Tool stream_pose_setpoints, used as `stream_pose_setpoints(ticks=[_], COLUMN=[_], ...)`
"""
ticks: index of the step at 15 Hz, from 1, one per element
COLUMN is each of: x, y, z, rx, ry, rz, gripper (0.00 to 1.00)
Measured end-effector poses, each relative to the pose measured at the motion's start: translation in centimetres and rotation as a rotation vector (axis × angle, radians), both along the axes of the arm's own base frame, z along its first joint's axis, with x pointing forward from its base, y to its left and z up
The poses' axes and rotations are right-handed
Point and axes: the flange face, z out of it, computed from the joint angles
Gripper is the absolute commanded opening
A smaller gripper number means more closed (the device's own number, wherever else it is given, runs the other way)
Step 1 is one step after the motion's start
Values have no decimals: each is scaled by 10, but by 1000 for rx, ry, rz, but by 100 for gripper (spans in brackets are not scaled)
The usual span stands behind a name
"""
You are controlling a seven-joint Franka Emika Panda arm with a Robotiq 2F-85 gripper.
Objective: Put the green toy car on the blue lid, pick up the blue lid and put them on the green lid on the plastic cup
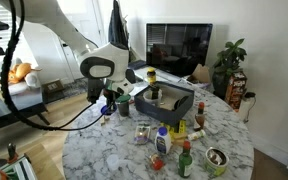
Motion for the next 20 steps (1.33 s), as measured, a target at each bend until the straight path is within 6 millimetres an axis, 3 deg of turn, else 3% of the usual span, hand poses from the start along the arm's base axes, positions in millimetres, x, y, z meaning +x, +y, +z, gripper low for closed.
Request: stream_pose_setpoints(ticks=[10, 20], x=[57, 109], y=[24, 43], z=[40, 29], rx=[15, 37], ry=[-49, 21], rz=[4, 8], gripper=[0, 0])
